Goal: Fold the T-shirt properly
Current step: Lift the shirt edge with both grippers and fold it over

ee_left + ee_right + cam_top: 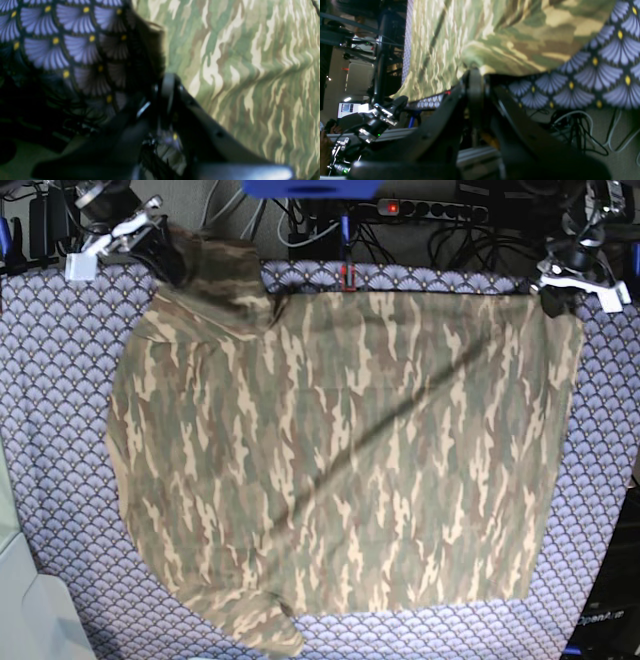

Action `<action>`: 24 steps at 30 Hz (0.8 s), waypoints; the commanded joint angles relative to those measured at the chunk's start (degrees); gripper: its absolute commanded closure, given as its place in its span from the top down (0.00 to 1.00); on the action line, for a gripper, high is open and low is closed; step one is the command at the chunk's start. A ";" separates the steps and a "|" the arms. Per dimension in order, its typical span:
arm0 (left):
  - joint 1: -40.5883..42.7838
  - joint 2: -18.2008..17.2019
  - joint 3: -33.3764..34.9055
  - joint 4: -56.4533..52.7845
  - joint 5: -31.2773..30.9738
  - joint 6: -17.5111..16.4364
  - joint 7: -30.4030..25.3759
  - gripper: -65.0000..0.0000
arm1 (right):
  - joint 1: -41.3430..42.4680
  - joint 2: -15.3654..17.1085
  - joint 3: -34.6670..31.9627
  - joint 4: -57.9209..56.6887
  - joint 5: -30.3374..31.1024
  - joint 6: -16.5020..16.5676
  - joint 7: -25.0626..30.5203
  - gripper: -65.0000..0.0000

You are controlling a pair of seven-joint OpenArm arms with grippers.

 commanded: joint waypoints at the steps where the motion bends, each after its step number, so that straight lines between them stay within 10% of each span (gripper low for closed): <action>1: 0.78 -0.73 -0.45 2.05 -0.57 -0.74 -0.41 0.01 | -0.81 0.58 0.42 0.90 0.43 3.01 1.15 0.00; 18: -2.12 -1.17 -0.53 6.53 0.04 -0.04 0.73 0.01 | 3.94 2.08 -0.02 2.93 0.35 6.70 3.17 0.00; 24: -7.40 -1.17 -0.45 6.36 1.10 -0.04 0.82 0.01 | 12.02 1.81 0.51 2.49 0.35 6.26 -4.83 0.00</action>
